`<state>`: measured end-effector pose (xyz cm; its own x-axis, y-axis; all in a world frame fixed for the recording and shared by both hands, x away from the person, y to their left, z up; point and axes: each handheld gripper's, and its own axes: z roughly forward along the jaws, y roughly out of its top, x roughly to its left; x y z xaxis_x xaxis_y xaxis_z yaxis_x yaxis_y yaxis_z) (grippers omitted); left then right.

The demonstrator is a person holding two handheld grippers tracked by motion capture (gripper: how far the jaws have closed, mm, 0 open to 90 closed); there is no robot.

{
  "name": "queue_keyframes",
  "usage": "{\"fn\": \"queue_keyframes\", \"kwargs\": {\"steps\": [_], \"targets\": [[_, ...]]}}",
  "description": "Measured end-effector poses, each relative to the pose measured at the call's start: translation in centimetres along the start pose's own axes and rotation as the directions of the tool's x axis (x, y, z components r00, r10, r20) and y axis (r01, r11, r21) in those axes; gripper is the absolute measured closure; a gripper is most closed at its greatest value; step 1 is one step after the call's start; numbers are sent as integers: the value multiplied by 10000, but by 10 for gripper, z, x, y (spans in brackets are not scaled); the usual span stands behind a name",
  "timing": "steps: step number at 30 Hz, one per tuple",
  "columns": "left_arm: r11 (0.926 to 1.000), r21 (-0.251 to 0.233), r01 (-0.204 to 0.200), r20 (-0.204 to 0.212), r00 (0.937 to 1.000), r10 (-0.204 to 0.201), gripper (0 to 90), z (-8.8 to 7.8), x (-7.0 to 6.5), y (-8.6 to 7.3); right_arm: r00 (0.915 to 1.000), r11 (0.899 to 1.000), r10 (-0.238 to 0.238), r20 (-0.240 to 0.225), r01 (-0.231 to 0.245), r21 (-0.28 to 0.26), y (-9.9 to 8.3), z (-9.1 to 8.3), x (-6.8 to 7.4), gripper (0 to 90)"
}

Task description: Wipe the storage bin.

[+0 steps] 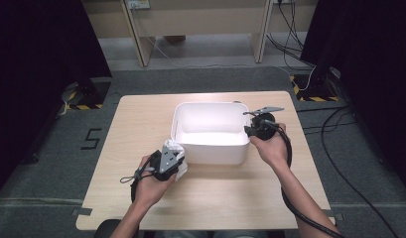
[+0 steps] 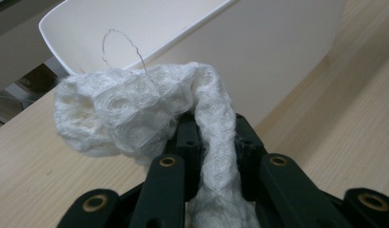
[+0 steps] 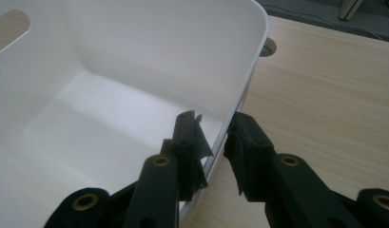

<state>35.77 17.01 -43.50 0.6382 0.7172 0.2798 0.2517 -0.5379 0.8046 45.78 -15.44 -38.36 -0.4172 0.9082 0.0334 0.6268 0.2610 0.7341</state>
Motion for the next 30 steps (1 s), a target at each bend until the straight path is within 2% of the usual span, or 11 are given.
{"fn": "queue_keyframes", "kwargs": {"steps": [5, 17, 22, 30], "targets": [[9999, 15, -147, -84, 9999, 147, 771, 1, 1, 4, 9999, 9999, -109, 30, 109, -83, -1, 1, -1, 728], [10000, -3, -62, -203, 9998, 62, 772, 9, 8, 4, 9985, 9986, -531, 133, 532, -50, 0, 2, 5, 716], [9999, -2, -126, 12, 9999, 126, 773, 11, 10, 2, 9985, 9986, -534, 84, 534, -26, 1, 3, 4, 715], [9999, 105, -82, 91, 9999, 81, 773, 16, 9, -1, 9981, 9981, -610, 110, 611, -14, 1, 3, 4, 714]]}}
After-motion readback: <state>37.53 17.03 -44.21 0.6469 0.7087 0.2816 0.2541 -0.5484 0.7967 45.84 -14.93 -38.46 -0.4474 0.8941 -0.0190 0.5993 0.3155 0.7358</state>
